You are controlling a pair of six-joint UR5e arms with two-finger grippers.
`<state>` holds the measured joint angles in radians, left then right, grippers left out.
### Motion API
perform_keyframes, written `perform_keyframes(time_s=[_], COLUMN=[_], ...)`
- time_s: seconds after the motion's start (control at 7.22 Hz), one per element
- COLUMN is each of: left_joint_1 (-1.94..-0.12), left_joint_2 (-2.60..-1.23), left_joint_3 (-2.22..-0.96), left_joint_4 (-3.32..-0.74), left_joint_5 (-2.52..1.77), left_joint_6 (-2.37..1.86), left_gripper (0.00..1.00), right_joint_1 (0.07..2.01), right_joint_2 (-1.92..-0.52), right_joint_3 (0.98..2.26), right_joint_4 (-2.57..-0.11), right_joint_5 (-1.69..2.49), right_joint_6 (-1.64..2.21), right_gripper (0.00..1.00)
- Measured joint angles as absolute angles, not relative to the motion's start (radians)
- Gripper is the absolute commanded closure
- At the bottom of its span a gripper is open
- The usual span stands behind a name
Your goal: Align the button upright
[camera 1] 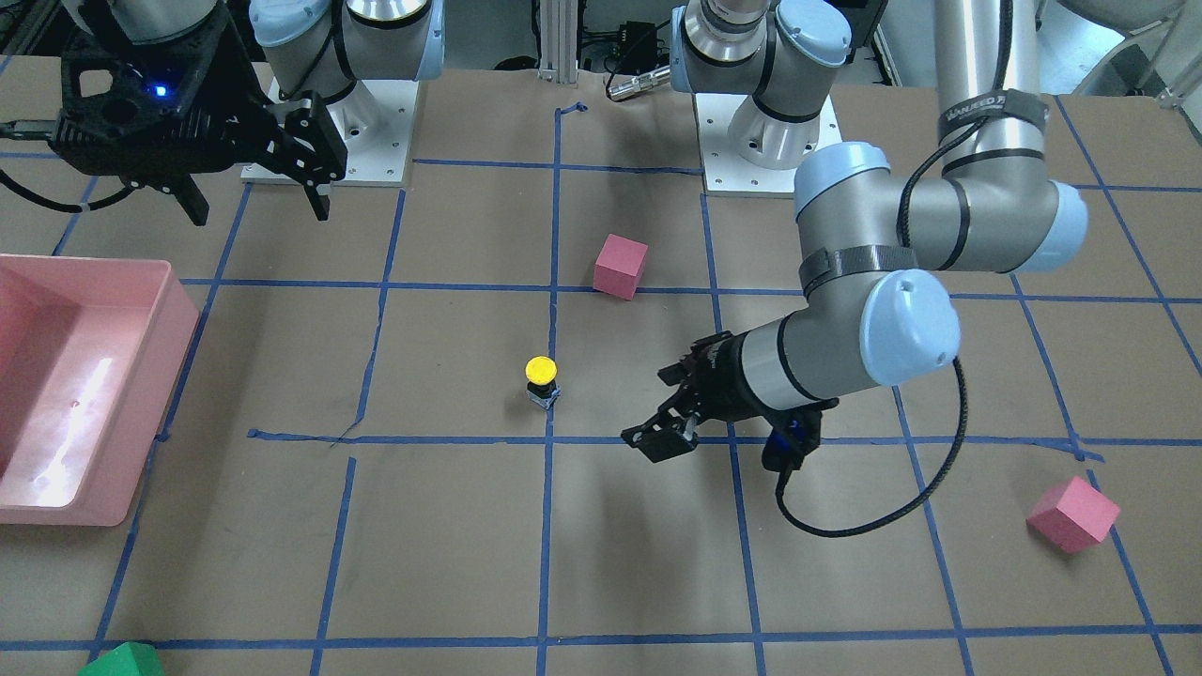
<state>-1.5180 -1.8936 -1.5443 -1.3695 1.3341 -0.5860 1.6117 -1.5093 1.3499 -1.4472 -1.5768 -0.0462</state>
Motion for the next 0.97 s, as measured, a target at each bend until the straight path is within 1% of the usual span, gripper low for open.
perform_keyframes(time_s=[0.14, 0.42, 0.69, 0.97], left_joint_1=[-1.503, -1.482, -1.481, -1.48], left_joint_2=[-1.857, -1.779, -1.695, -1.61], left_joint_3=[-1.533, -1.517, -1.495, -1.48], left_joint_4=[-1.392, -1.457, -1.529, -1.603], left_joint_5=[1.477, 1.585, 1.582, 1.525], left_joint_6=[-0.463, -0.251, 0.005, 0.079], left_gripper=[0.0, 0.0, 0.0, 0.0], right_joint_1=[1.612, 1.615, 1.667, 1.707], right_joint_2=[-1.509, -1.51, -1.503, -1.498], right_joint_3=[1.35, 1.351, 1.354, 1.357], right_joint_4=[-1.447, -1.446, -1.451, -1.466], right_joint_5=[-1.582, -1.576, -1.583, -1.579], right_joint_6=[-0.046, -0.048, -0.038, 0.033], right_gripper=[0.0, 0.0, 0.0, 0.0])
